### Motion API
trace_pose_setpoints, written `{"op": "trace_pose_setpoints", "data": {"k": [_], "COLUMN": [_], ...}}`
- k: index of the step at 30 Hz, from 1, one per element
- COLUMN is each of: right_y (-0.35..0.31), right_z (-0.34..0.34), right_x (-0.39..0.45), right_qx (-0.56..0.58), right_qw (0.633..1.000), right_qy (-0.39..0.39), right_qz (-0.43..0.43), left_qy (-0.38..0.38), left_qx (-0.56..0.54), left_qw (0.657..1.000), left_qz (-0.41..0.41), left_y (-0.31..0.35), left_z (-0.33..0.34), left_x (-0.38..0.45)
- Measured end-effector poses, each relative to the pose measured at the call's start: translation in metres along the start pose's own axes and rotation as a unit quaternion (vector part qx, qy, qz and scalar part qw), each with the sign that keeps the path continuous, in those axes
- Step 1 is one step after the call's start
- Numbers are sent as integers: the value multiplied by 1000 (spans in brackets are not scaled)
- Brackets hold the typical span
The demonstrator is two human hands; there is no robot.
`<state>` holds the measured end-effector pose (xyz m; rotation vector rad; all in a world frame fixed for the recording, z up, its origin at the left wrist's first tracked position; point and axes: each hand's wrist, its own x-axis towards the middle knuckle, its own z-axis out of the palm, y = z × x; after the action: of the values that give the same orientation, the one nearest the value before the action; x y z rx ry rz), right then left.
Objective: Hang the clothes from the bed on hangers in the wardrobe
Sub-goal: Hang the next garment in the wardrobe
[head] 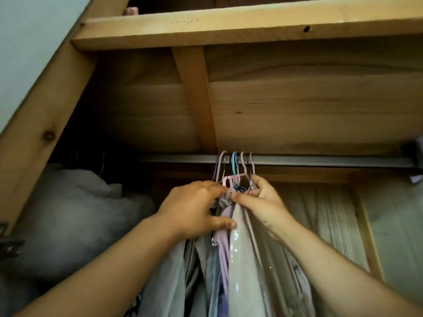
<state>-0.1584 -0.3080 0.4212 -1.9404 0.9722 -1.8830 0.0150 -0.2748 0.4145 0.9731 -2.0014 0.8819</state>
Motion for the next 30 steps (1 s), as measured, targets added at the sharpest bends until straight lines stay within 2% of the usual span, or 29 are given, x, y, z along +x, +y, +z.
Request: {"op": "trace_pose_setpoints", "data": {"k": [3,9,14,19,21,23,26,30], "right_y": [-2,-9,-17,-28,-28,-28,-30,-26], "right_z": [-6,-22,-35,-50,-49,-44,-37,-28], "right_x": [-2,-3,0,-9,-17,-24,-39,-52], "right_qx": [30,1,25,75,79,92,29,-40], "right_qw": [999,998,995,991,990,988,990,978], "right_qy": [-13,-2,8,-7,-20,-34,-42,-35], "right_qz": [-19,-63,-98,-111,-115,-116,-133,-202], "left_qy": [-5,86,71,71,88,96,65,48], "left_qx": [-2,-75,-71,-62,-67,-71,-120,-161], "left_qw": [1000,993,995,993,993,993,987,980], "left_qz": [12,12,5,65,43,-11,-90,-110], "left_y": [4,20,35,39,49,62,75,77], "left_z": [-2,-8,-10,-13,-12,-12,-14,-24], "left_x": [1,16,33,27,22,19,10,-6]}}
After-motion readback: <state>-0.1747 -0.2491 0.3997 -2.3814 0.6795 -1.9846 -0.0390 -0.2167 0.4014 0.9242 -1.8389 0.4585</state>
